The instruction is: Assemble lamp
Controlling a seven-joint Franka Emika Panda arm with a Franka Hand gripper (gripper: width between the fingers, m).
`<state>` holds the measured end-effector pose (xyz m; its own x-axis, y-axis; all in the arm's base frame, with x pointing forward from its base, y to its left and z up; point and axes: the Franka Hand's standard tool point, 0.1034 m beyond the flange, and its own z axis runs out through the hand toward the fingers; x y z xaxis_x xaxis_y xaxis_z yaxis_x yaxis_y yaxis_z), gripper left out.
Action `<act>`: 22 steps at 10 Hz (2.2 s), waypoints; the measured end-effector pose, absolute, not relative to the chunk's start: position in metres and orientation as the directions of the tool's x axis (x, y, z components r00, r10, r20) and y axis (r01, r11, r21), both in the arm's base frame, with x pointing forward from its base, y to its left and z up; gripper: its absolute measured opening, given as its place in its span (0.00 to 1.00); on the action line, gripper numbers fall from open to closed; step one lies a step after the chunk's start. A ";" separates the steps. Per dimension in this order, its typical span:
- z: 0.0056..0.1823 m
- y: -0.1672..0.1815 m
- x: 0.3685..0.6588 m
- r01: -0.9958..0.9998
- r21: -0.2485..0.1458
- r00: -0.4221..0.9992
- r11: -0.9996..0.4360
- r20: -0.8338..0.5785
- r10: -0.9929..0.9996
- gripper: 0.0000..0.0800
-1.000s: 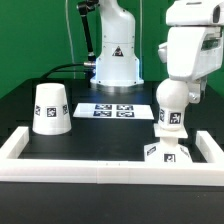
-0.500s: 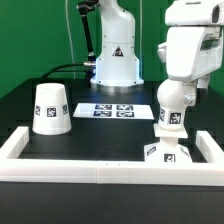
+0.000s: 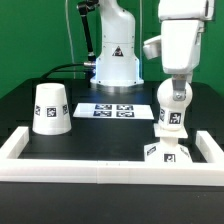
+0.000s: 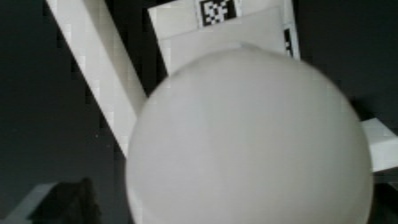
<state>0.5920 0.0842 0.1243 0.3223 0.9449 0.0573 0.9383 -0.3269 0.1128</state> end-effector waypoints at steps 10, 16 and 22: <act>0.111 0.072 0.588 0.936 0.091 0.338 -0.341 0.049 0.940 0.72; 0.111 0.073 0.587 0.745 0.061 0.659 -0.664 0.082 0.747 0.72; 0.110 0.076 0.586 0.444 0.017 0.891 -0.896 0.101 0.443 0.72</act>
Offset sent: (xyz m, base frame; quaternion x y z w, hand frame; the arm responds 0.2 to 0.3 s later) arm 0.0028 0.0005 -0.0084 0.0038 0.0106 -0.0055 0.9999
